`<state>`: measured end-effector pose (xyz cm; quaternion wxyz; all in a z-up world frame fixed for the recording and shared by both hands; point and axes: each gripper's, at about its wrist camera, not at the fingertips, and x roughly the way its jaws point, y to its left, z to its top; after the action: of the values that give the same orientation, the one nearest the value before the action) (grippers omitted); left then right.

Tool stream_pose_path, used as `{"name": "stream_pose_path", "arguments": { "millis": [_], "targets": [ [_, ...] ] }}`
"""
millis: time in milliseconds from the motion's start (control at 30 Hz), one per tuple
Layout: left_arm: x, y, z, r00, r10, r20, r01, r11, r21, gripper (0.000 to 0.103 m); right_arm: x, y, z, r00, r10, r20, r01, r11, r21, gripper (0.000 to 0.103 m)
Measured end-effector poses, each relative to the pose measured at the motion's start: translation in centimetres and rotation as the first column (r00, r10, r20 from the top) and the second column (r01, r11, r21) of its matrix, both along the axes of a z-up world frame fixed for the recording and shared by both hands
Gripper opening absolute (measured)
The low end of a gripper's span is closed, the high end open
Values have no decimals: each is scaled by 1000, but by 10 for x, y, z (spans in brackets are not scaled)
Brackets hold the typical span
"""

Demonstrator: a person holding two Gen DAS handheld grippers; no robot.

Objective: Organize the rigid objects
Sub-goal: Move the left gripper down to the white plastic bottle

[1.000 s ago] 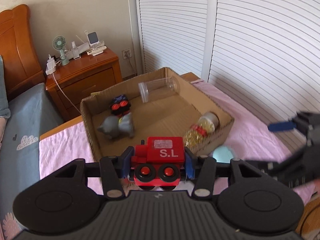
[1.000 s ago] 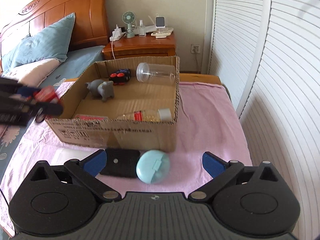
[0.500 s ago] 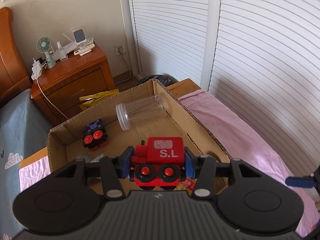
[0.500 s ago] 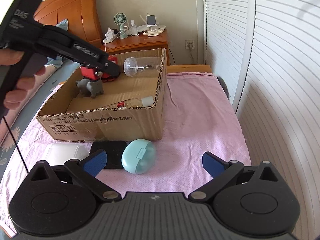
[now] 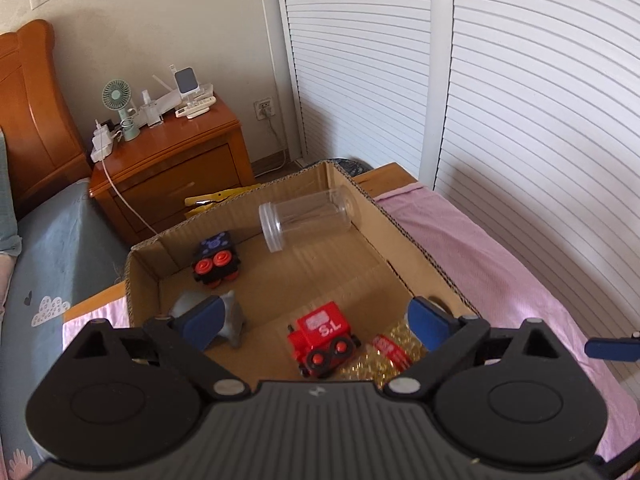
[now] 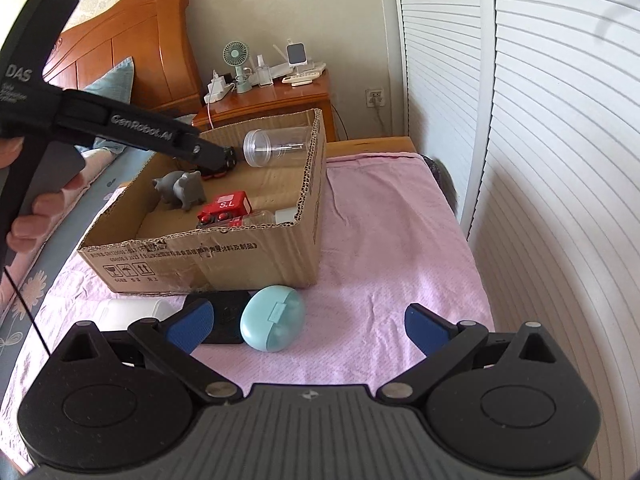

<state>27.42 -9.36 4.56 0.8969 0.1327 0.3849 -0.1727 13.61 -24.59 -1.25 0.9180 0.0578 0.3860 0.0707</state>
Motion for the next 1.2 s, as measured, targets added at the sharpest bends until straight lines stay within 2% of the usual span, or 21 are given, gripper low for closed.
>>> {"name": "stream_pose_path", "arguments": {
  "millis": [233, 400, 733, 967, 1200],
  "targets": [
    [-39, 18, 10, 999, 35, 15, -35, 999, 9, 101, -12, 4, 5, 1000, 11, 26, -11, 1000, -5, 103],
    [-68, 32, 5, 995, 97, 24, -97, 995, -4, 102, -19, 3, 3, 1000, 7, 28, -7, 1000, -12, 103],
    [-107, 44, -37, 973, 229, 41, -228, 973, -24, 102, -27, 4, -11, 1000, 11, 3, -11, 1000, -19, 103],
    [-106, 38, -65, 954, 297, -32, -299, 951, -84, 102, -27, 3, -14, 1000, 4, -7, -4, 1000, -21, 103],
    [-103, 29, -85, 938, 346, -25, -346, 938, 8, 102, -24, 8, -19, 999, 11, -30, -12, 999, -35, 103]
  ]
}}
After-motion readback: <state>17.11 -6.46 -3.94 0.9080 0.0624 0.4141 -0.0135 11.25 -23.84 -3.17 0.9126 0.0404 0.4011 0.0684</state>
